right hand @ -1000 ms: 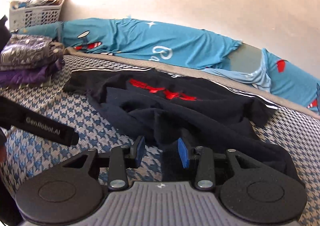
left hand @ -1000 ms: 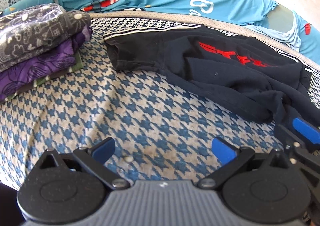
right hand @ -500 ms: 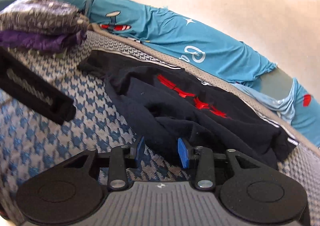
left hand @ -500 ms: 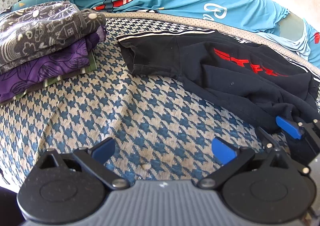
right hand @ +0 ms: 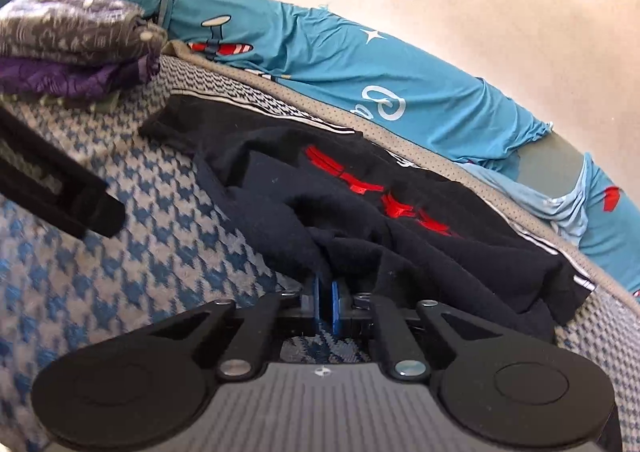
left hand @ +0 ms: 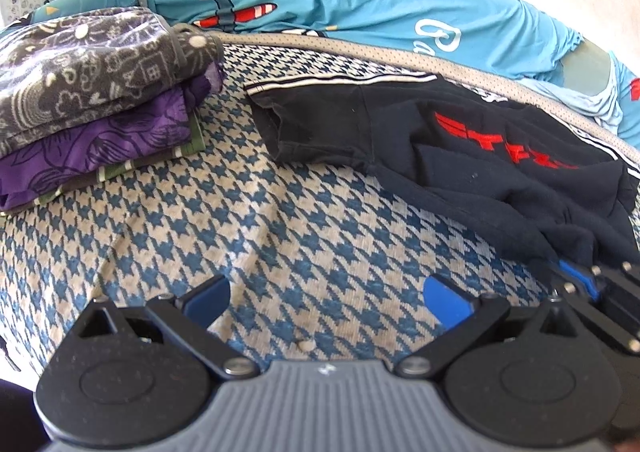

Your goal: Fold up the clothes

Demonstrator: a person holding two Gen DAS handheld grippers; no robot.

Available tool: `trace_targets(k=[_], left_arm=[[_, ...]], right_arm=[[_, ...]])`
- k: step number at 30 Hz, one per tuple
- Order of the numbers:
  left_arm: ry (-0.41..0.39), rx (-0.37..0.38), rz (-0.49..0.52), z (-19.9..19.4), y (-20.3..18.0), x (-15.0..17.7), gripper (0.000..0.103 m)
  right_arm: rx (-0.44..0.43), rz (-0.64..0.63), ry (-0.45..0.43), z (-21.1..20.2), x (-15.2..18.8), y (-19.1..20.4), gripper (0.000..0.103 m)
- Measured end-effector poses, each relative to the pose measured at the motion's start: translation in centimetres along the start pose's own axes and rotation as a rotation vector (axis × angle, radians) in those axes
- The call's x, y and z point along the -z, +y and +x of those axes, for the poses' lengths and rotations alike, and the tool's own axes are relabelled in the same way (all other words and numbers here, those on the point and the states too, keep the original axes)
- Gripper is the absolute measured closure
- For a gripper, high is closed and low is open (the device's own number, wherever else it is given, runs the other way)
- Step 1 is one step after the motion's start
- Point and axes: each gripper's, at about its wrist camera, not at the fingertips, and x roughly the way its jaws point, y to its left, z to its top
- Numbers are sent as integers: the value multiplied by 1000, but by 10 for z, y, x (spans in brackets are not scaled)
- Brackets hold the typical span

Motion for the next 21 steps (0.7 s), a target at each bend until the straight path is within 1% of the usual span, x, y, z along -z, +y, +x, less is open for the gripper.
trace_targets(k=[6, 9, 13, 14, 15, 17, 20, 21], left_arm=[[-33, -10, -37, -11, 14, -2, 0], [-57, -31, -59, -16, 23, -4, 0], [-83, -60, -103, -22, 39, -6, 0], [-88, -67, -117, -23, 44, -7, 0], [-88, -76, -129, -24, 48, -7, 0], [-88, -88, -148, -24, 55, -8, 0], [-92, -91, -153, -25, 60, -8, 0], [-94, -92, -152, -26, 60, -8, 0]], right_arm=[[-196, 206, 20, -26, -17, -10, 96], [-319, 365, 40, -34, -29, -15, 96], [-469, 512, 51, -41, -45, -11, 96], [-493, 536, 51, -42, -49, -8, 95], [-513, 559, 51, -42, -52, -5, 95], [-523, 567, 54, -41, -55, 2, 92], [-498, 532, 45, -45, -55, 9, 85], [-489, 530, 35, -47, -54, 9, 84]])
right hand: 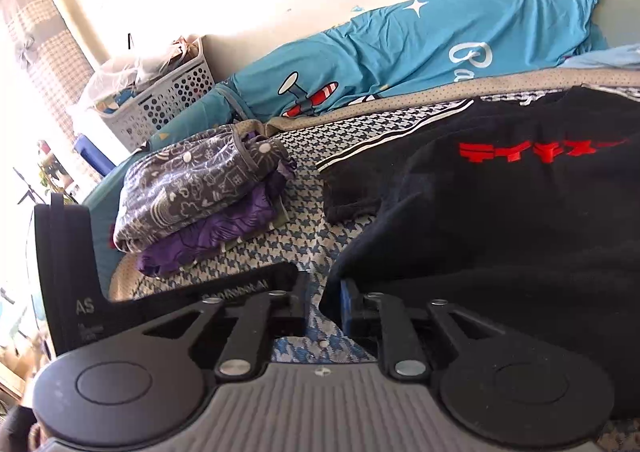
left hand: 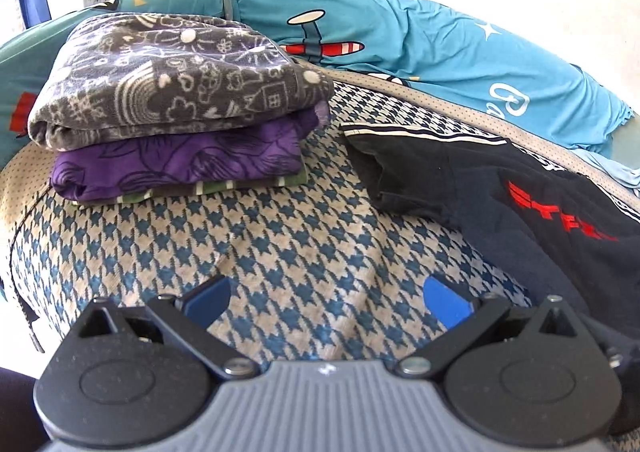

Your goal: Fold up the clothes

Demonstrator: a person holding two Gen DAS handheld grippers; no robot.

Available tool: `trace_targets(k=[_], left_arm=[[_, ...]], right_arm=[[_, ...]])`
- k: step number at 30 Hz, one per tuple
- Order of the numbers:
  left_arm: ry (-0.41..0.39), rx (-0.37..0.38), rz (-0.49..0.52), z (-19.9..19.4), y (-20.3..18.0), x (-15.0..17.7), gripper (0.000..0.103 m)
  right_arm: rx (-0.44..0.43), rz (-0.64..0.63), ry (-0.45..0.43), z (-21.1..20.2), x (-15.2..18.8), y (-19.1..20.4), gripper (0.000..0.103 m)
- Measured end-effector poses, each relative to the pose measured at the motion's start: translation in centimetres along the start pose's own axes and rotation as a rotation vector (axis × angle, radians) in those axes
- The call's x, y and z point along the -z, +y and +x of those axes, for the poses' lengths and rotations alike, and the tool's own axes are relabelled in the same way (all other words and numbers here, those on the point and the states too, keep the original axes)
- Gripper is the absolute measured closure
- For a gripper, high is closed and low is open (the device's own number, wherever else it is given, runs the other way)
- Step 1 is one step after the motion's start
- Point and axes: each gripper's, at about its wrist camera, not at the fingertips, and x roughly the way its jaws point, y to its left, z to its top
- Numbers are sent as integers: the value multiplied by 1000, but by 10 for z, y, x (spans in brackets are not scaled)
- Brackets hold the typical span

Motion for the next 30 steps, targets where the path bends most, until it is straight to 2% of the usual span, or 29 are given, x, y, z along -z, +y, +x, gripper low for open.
trace_targets(k=[6, 9, 12, 18, 23, 30], left_arm=[[-3, 23, 12, -2, -5, 1, 0], [-4, 41, 30, -4, -11, 3, 0], [2, 60, 43, -4, -16, 6, 0], [10, 88, 68, -5, -24, 11, 0], [14, 95, 92, -4, -30, 13, 0], [26, 110, 106, -3, -34, 16, 0]], right_arm=[[51, 18, -56, -23, 0, -15, 82], [83, 13, -59, -33, 5, -23, 82], [120, -15, -43, -40, 16, -27, 77], [194, -164, 18, -43, 48, -19, 70], [303, -338, 27, -37, 72, -9, 63], [309, -408, 36, -29, 84, -4, 60]])
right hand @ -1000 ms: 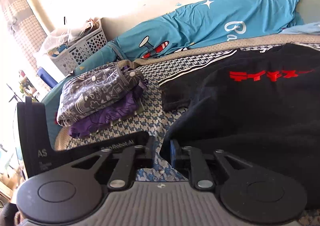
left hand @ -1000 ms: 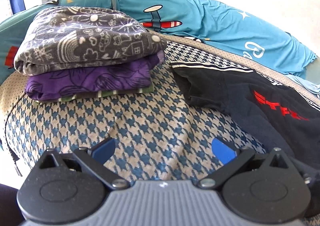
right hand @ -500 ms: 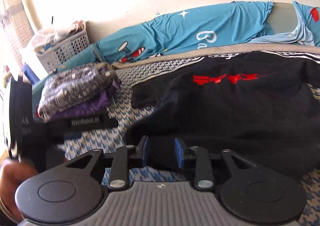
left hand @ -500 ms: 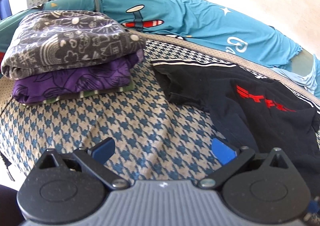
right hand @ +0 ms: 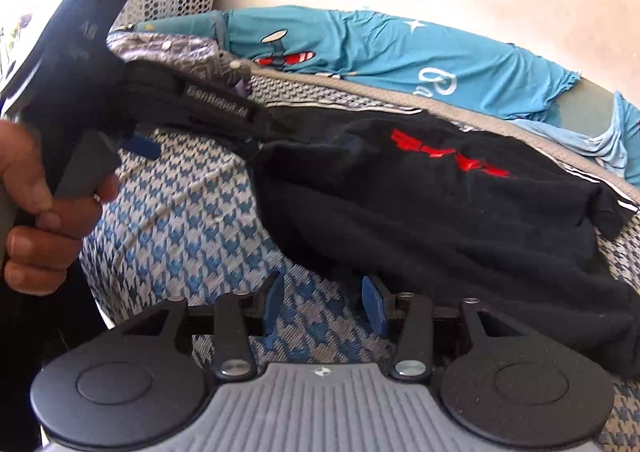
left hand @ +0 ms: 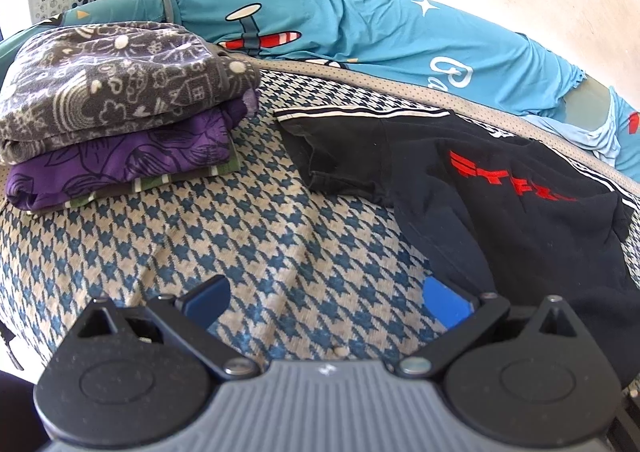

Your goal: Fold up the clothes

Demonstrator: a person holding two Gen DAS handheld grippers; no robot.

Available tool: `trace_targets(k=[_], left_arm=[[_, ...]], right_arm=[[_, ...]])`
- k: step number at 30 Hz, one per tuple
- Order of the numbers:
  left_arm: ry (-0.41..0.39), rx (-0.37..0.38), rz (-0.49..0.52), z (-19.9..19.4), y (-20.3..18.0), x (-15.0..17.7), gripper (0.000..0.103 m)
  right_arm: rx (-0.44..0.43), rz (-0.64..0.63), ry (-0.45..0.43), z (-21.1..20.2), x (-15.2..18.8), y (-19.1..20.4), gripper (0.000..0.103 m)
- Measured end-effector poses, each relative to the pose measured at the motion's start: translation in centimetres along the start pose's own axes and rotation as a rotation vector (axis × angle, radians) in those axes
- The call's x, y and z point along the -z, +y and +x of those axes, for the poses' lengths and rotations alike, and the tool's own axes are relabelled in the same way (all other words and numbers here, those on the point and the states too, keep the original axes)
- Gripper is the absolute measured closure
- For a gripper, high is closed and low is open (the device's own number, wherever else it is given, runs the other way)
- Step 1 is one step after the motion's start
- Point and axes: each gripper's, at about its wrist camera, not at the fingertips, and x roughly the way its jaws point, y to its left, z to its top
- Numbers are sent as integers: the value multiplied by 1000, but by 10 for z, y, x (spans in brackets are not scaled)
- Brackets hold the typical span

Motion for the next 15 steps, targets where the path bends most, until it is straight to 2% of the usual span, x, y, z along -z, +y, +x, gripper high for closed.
trace_targets(k=[5, 9, 13, 15], left_arm=[[6, 20, 30, 2, -9, 3, 0], [18, 31, 42, 5, -14, 6, 0], [34, 34, 46, 11, -16, 8, 0], [33, 35, 41, 12, -15, 7, 0]], right_arm=[[92, -68, -18, 14, 3, 7, 60], [134, -106, -20, 32, 2, 8, 60], [125, -71, -49, 42, 2, -1, 61], [110, -35, -53, 44, 0, -7, 77]])
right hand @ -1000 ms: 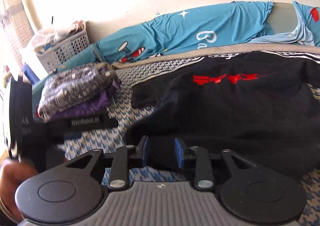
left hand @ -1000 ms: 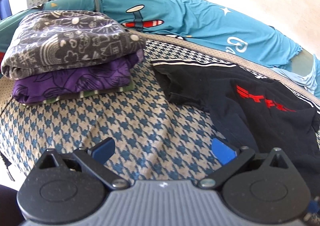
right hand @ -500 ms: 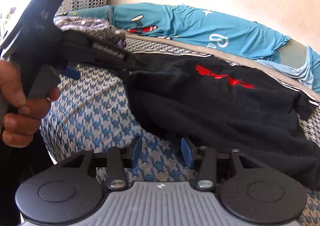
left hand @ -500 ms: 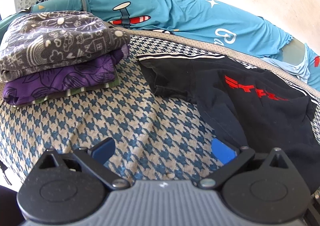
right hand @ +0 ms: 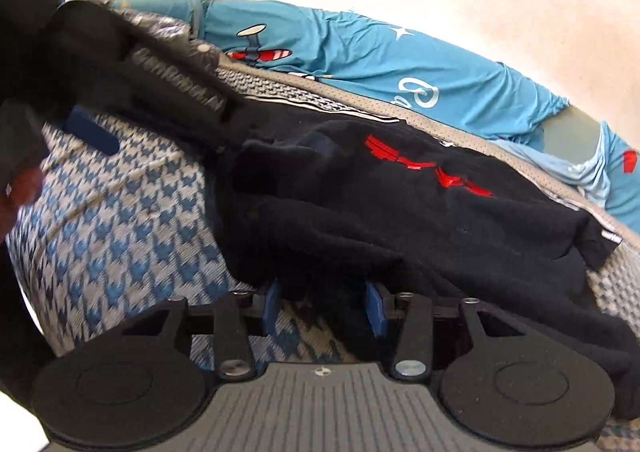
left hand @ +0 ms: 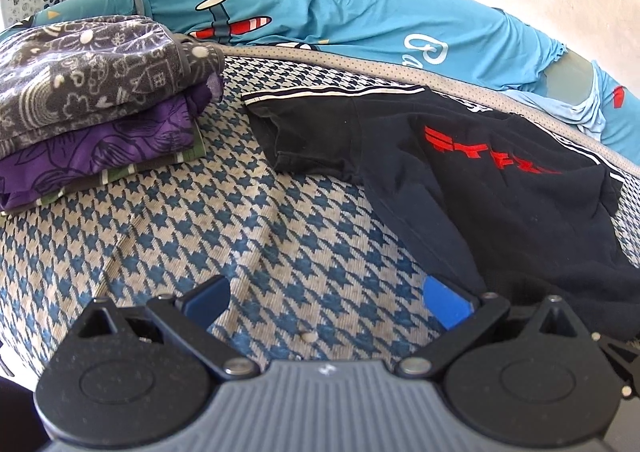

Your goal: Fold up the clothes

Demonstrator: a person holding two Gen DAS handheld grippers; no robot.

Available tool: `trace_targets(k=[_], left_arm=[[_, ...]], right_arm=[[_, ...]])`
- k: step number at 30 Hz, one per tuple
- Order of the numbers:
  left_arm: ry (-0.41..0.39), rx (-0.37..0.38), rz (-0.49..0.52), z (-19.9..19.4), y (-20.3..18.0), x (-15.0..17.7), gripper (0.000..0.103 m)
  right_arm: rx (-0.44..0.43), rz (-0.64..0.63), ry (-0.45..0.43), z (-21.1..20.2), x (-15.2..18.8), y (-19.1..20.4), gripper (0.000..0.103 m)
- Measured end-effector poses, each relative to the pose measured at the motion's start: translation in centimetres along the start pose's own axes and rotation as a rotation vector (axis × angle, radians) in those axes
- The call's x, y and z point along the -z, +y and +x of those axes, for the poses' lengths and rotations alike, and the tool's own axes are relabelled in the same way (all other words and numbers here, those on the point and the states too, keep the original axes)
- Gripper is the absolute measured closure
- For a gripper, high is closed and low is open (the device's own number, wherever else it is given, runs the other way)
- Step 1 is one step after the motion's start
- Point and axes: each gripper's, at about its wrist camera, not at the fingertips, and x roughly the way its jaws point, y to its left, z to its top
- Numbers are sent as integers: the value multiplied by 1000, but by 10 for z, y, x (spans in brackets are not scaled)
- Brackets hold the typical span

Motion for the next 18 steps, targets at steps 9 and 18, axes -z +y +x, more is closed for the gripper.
trace_targets(k=[9, 18], left_arm=[[-35, -21, -49, -4, 10, -7, 0], [-63, -34, -103, -12, 25, -9, 0]], right_arm=[[-142, 93, 20, -29, -14, -16, 97], [-403, 368, -18, -70, -18, -50, 97]])
